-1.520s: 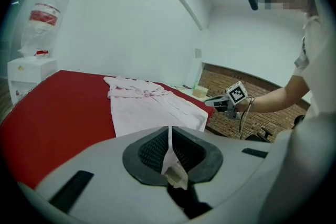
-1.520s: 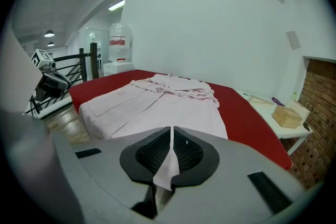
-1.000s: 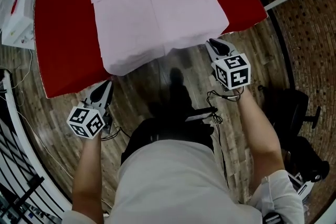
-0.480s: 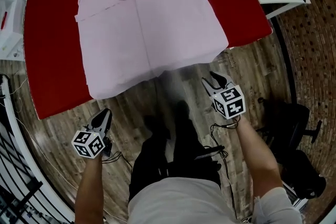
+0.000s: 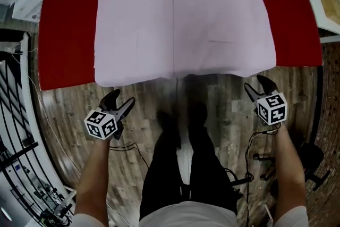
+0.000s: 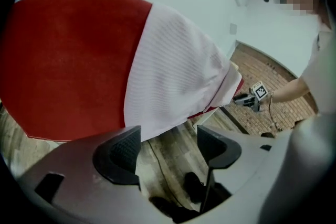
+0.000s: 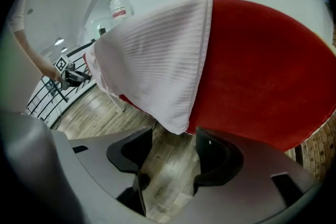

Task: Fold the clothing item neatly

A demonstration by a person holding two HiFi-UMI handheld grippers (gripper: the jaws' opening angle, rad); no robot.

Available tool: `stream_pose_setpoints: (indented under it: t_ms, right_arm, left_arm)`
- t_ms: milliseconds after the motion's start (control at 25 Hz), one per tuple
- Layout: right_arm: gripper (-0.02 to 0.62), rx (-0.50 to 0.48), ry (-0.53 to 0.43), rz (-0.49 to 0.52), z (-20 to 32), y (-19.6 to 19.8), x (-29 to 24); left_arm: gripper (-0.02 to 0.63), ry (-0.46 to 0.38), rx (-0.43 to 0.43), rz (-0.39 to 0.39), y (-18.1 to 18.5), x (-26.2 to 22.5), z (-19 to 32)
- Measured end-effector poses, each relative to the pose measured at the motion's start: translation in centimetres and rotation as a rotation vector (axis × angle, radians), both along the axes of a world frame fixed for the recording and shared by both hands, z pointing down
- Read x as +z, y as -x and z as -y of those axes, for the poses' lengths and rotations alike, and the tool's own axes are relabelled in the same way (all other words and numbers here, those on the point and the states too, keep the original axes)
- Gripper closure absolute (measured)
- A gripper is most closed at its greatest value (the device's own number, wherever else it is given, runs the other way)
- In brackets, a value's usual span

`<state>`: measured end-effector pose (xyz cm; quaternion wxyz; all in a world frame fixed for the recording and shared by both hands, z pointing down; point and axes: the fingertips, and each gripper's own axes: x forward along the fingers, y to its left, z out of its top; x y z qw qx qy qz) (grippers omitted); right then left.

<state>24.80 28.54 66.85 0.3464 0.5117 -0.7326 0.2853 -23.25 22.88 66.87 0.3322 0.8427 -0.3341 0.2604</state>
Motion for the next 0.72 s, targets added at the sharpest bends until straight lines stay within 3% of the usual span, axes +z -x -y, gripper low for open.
stream_pose_setpoints:
  t_ms: [280, 440, 560, 720]
  right_arm:
    - [0.339, -0.124, 0.015, 0.034, 2.2, -0.3, 1.9]
    - [0.334, -0.226, 0.029, 0.006, 2.5, 0.2, 2.2]
    - [0.333, -0.296, 0.031, 0.001, 3.0, 1.7, 2.5]
    - [0.333, -0.341, 0.040, 0.009, 3.8, 3.2, 3.4]
  left_arm:
    - [0.275, -0.015, -0.028, 0.130, 2.9, 3.1, 2.5]
    - [0.275, -0.014, 0.022, 0.185, 2.9, 4.6, 3.7]
    - [0.275, 0.002, 0.088, 0.207, 2.5, 5.3, 3.8]
    - [0.276, 0.016, 0.098, 0.200, 1.5, 5.7, 3.7]
